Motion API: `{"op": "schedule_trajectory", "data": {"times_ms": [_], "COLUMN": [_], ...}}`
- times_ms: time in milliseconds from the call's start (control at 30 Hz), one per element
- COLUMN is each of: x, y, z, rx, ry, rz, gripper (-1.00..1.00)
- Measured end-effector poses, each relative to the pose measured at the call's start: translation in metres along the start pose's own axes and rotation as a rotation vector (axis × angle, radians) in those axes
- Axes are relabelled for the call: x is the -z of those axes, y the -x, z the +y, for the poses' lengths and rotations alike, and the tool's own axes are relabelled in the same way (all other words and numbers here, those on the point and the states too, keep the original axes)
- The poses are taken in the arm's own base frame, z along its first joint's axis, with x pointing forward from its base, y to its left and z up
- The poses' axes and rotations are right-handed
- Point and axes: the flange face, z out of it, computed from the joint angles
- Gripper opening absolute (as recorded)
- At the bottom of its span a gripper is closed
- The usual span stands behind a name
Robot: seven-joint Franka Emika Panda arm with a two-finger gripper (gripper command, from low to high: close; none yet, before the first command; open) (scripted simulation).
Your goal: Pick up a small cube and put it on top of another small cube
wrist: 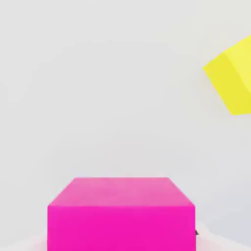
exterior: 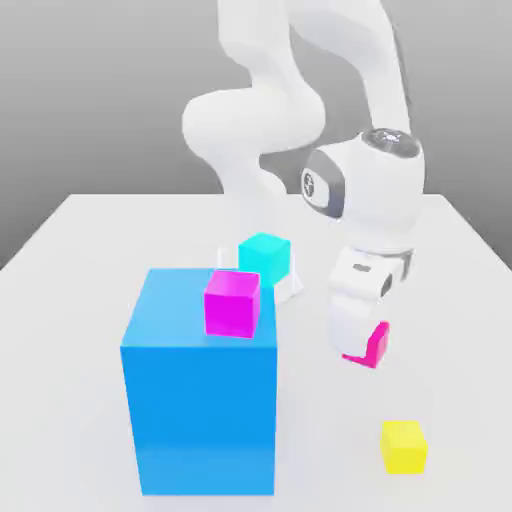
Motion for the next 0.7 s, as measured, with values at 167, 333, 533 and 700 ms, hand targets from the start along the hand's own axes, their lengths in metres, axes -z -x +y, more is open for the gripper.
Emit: {"op": "schedule_trajectory", "data": {"times_ms": [167, 333, 533, 700], "x": [0.05, 0.11, 0.191, 0.232], "y": [-0.018, -0.025, -0.008, 0.019], "z": [0.022, 0.055, 0.103, 0.135], "rx": [0.118, 0.231, 0.347, 0.408], "ry": [-0.035, -0.044, -0.016, 0.025], "rz": [-0.013, -0.006, 0.011, 0.014], "gripper": [-1.0, -1.0, -1.0, -1.0]}}
